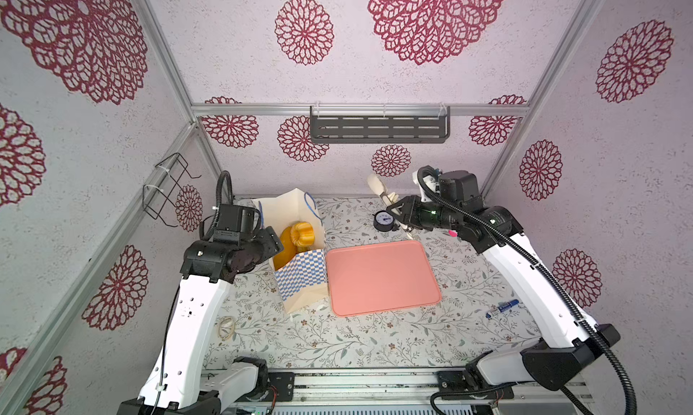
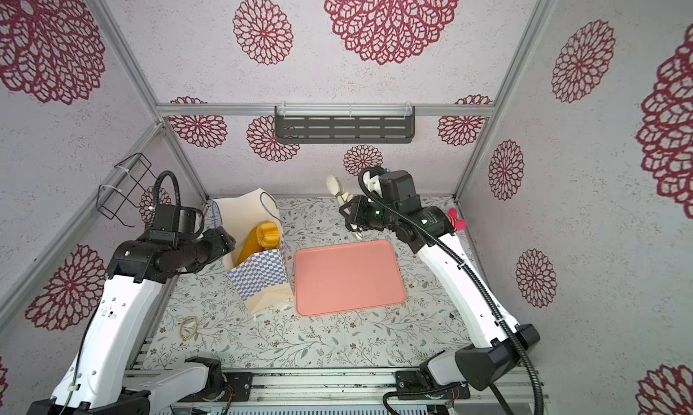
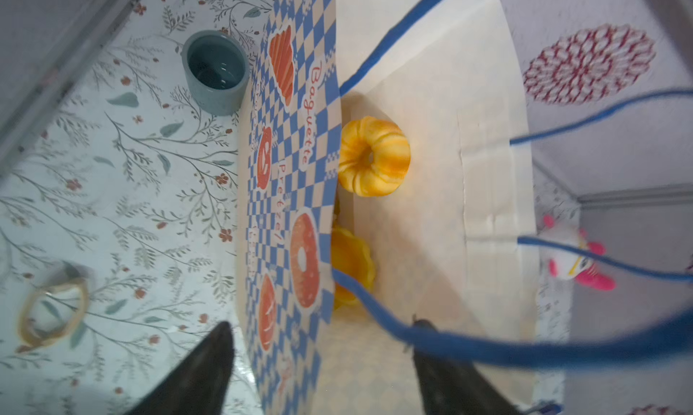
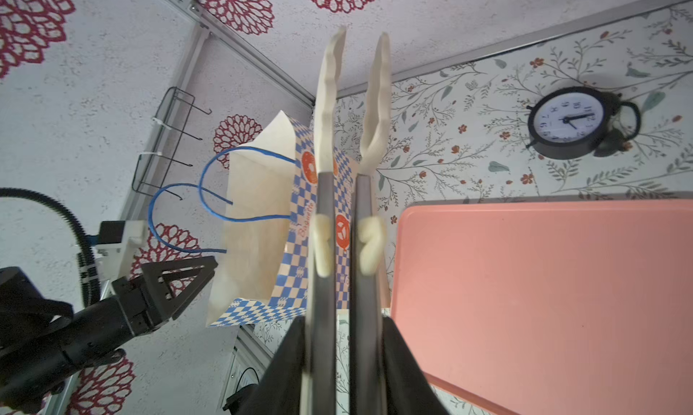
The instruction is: Place the fake bread into the paper bag
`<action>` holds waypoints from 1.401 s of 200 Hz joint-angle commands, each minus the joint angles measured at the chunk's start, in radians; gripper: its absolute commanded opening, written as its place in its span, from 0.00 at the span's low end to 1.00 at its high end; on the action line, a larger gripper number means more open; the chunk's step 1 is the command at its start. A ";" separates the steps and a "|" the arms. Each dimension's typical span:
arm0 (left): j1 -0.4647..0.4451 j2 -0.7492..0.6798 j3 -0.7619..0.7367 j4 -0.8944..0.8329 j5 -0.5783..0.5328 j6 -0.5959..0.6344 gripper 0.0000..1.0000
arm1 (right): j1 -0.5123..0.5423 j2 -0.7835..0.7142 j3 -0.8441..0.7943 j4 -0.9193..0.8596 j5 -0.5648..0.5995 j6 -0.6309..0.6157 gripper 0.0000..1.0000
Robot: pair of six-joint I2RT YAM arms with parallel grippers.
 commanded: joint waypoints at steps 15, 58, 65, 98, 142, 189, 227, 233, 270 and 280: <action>0.007 -0.030 -0.012 -0.008 0.007 0.017 0.97 | -0.017 -0.076 -0.038 0.070 0.033 0.005 0.31; 0.008 -0.053 0.035 -0.072 -0.006 0.028 0.97 | -0.039 -0.116 -0.122 0.085 0.041 0.008 0.30; 0.008 -0.062 0.041 -0.083 -0.011 0.027 0.97 | -0.041 -0.120 -0.131 0.081 0.043 0.007 0.30; 0.006 -0.108 0.055 -0.147 -0.028 0.022 0.97 | -0.067 -0.136 -0.160 0.058 0.067 -0.004 0.30; 0.011 -0.153 0.109 -0.225 -0.066 -0.002 0.97 | -0.132 -0.171 -0.227 0.002 0.124 -0.032 0.30; 0.012 -0.140 0.234 -0.264 -0.086 -0.010 0.97 | -0.263 -0.181 -0.299 -0.103 0.190 -0.107 0.30; 0.004 -0.093 0.296 -0.185 0.009 -0.059 0.97 | -0.385 -0.128 -0.377 -0.188 0.235 -0.184 0.29; -0.003 -0.085 0.306 -0.171 0.014 -0.069 0.97 | -0.398 -0.121 -0.390 -0.194 0.249 -0.194 0.29; -0.201 0.003 0.397 -0.099 -0.074 -0.111 0.97 | -0.437 -0.091 -0.487 -0.178 0.316 -0.236 0.28; -0.280 0.040 0.423 -0.087 -0.114 -0.115 0.97 | -0.440 -0.077 -0.506 -0.172 0.331 -0.246 0.28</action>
